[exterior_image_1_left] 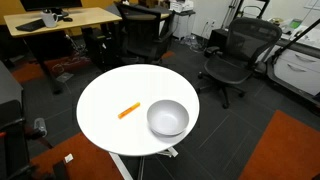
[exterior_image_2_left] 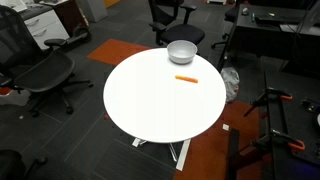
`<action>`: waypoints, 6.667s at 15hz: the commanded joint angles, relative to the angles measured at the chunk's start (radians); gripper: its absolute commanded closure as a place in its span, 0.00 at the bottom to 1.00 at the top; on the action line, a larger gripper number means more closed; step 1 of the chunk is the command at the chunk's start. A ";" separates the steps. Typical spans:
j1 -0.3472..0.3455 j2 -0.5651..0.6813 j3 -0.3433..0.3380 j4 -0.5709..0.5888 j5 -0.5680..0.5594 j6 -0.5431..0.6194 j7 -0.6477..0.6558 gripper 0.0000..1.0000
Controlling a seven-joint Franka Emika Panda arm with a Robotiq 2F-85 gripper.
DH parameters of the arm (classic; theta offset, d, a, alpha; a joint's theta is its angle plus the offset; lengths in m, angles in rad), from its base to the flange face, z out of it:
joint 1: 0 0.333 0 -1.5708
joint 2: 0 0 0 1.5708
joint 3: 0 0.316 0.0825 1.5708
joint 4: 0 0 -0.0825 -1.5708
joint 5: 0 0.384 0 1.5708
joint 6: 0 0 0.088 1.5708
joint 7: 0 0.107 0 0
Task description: Place the marker in the bowl
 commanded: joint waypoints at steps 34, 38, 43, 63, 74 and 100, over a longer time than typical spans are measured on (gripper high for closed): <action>-0.140 0.583 -0.185 -0.228 0.149 1.097 -0.582 0.00; -0.197 0.673 -0.160 -0.140 0.219 1.072 -0.646 0.00; -0.247 0.793 -0.121 -0.057 0.187 1.058 -0.612 0.00; -0.305 1.034 -0.070 0.114 0.088 1.089 -0.483 0.00; -0.298 1.094 -0.074 0.172 0.022 1.069 -0.392 0.00; -0.289 1.071 -0.067 0.142 0.009 1.088 -0.387 0.95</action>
